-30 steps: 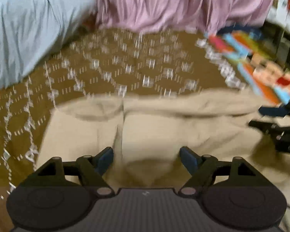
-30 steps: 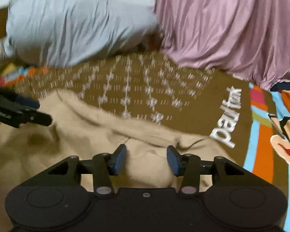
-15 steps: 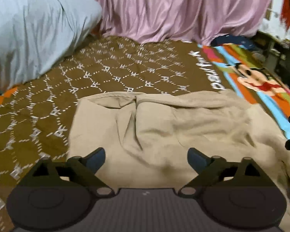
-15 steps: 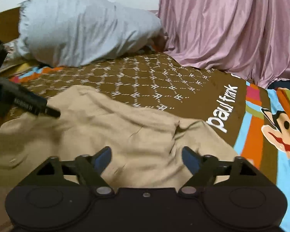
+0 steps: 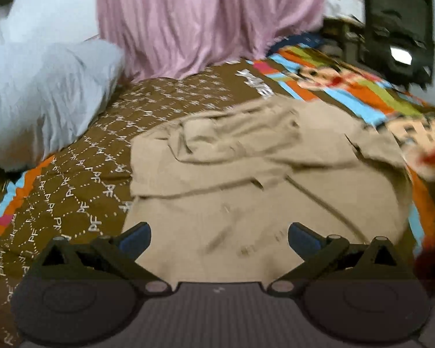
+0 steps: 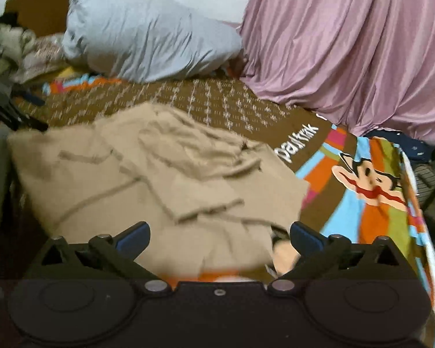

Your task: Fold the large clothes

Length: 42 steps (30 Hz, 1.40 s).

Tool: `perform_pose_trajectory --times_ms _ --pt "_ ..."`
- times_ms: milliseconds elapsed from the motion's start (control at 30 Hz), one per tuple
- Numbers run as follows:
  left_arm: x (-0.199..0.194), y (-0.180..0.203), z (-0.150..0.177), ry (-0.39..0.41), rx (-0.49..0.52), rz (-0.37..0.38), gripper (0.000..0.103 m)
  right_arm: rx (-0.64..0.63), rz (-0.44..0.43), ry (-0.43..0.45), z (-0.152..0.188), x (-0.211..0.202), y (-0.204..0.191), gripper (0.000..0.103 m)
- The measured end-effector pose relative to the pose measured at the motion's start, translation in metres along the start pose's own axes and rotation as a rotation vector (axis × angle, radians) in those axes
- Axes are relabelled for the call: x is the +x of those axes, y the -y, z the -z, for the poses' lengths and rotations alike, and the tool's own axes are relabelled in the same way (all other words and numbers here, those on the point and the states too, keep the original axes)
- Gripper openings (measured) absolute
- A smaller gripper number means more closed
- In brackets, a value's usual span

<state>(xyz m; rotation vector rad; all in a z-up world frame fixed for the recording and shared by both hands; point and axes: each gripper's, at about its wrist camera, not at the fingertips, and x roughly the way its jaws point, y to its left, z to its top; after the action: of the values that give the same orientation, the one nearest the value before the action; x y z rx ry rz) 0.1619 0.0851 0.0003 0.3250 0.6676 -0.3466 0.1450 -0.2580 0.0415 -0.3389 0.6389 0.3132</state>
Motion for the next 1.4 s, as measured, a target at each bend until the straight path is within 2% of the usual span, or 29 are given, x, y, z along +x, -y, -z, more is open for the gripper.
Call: perform_pose_trajectory --times_ms 100,200,300,467,600,667,700,767,800,833,967,1067,1100,1133,1267,1400 --pt "-0.007 0.023 0.016 -0.029 0.060 0.008 0.103 -0.039 -0.032 -0.036 0.012 -0.010 -0.010 0.102" --pt "-0.007 0.043 0.028 -0.046 0.117 0.004 0.103 -0.125 -0.103 -0.072 0.015 0.003 -0.030 0.102" --pt "-0.002 0.061 0.033 -0.080 0.174 -0.002 0.103 -0.266 -0.181 -0.100 0.008 0.028 -0.055 0.102" --pt "0.005 0.075 0.039 -0.099 0.263 -0.042 0.103 -0.583 -0.295 -0.152 -0.005 0.074 -0.100 0.099" --pt "0.008 0.077 0.043 -0.114 0.283 -0.050 0.103 -0.798 -0.344 -0.220 -0.002 0.103 -0.125 0.085" --pt "0.010 0.077 0.044 -0.122 0.285 -0.042 0.103 -0.879 -0.338 -0.248 0.002 0.111 -0.132 0.067" --pt "0.011 0.076 0.044 -0.127 0.286 -0.036 0.103 -0.902 -0.323 -0.243 0.003 0.112 -0.133 0.048" --pt "0.014 0.076 0.045 -0.141 0.292 -0.025 0.103 -0.883 -0.329 -0.235 0.001 0.107 -0.129 0.037" --pt "0.016 0.077 0.045 -0.149 0.300 -0.024 0.103 -0.861 -0.330 -0.222 -0.001 0.103 -0.127 0.023" --pt "0.018 0.079 0.045 -0.156 0.317 -0.029 0.103 -0.829 -0.326 -0.203 -0.004 0.098 -0.123 0.014" --pt "0.027 0.090 0.045 -0.144 0.405 -0.141 0.099 -0.597 -0.253 -0.122 -0.022 0.077 -0.100 0.007" --pt "0.035 0.084 0.041 -0.171 0.401 -0.215 0.084 -0.440 -0.214 -0.059 -0.038 0.064 -0.079 0.006" --pt "0.036 0.080 0.039 -0.172 0.397 -0.243 0.075 -0.399 -0.208 -0.040 -0.042 0.060 -0.073 0.006" --pt "0.036 0.073 0.037 -0.169 0.393 -0.281 0.068 -0.377 -0.204 -0.031 -0.046 0.057 -0.068 0.006" --pt "0.028 0.042 0.030 -0.151 0.379 -0.409 0.061 -0.373 -0.183 -0.016 -0.045 0.045 -0.064 0.006" --pt "0.019 0.016 0.028 -0.161 0.350 -0.427 0.053 -0.374 -0.189 -0.041 -0.034 0.037 -0.069 0.005"
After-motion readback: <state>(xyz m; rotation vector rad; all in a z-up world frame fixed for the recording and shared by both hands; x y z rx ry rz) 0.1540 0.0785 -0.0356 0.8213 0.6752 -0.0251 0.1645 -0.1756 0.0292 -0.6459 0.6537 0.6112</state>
